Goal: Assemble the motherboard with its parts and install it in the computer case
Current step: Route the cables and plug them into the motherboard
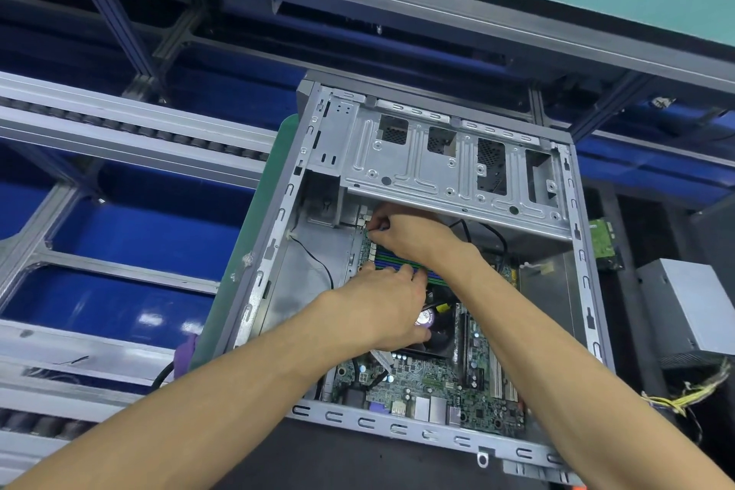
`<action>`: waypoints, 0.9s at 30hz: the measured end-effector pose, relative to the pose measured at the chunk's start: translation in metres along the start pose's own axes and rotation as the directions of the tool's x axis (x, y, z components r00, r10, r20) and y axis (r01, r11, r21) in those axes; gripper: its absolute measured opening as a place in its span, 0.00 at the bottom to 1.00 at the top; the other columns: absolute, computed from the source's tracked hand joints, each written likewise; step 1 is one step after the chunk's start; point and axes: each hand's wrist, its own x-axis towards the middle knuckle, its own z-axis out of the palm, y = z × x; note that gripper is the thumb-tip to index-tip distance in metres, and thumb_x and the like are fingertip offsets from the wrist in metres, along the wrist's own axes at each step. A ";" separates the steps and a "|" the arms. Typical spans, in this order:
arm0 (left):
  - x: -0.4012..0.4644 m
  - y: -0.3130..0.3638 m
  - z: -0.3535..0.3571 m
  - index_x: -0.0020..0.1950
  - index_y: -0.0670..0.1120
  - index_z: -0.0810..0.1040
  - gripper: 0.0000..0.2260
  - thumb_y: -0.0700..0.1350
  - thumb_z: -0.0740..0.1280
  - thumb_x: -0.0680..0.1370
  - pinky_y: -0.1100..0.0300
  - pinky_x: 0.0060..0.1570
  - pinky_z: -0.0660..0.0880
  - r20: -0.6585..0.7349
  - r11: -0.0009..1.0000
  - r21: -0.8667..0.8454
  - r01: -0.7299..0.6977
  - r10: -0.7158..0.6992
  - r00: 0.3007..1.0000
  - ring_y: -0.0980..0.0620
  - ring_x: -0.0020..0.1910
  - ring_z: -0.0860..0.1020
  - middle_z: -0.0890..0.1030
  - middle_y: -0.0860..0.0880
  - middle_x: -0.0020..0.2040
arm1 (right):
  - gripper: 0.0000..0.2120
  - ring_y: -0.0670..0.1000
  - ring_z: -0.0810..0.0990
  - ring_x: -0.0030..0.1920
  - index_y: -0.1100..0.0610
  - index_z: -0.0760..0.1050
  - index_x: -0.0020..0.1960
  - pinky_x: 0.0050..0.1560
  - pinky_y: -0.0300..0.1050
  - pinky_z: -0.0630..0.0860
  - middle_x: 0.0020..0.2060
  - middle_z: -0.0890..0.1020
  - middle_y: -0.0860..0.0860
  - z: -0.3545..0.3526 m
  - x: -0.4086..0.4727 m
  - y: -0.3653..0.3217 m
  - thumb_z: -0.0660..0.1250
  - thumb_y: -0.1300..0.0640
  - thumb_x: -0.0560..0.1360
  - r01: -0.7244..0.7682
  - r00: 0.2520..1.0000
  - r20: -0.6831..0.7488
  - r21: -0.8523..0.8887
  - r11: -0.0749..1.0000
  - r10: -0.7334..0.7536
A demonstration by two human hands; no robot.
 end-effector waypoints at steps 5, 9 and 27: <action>0.001 0.001 0.000 0.78 0.40 0.58 0.33 0.59 0.63 0.81 0.43 0.69 0.64 -0.008 1.000 0.011 -0.004 0.005 1.000 0.40 0.67 0.72 0.71 0.41 0.69 | 0.02 0.51 0.77 0.46 0.50 0.76 0.47 0.45 0.42 0.71 0.45 0.79 0.49 -0.002 0.003 -0.003 0.67 0.56 0.78 -0.018 0.999 0.027 -0.011 1.000 0.018; 0.002 0.003 0.000 0.76 0.41 0.60 0.32 0.60 0.63 0.81 0.43 0.67 0.65 -0.013 1.000 0.029 0.000 0.000 1.000 0.39 0.65 0.73 0.72 0.41 0.66 | 0.03 0.49 0.76 0.46 0.51 0.80 0.50 0.45 0.40 0.68 0.45 0.79 0.47 0.000 0.002 -0.002 0.68 0.54 0.78 -0.035 0.999 0.005 0.027 0.999 0.035; 0.002 -0.029 -0.023 0.50 0.52 0.77 0.05 0.53 0.68 0.79 0.54 0.46 0.74 -0.287 0.970 -0.239 -0.050 -0.022 0.958 0.51 0.45 0.77 0.77 0.54 0.44 | 0.13 0.47 0.81 0.44 0.50 0.81 0.64 0.48 0.43 0.77 0.50 0.85 0.48 -0.060 -0.133 0.019 0.61 0.54 0.83 -0.049 0.999 -0.012 0.079 0.996 0.050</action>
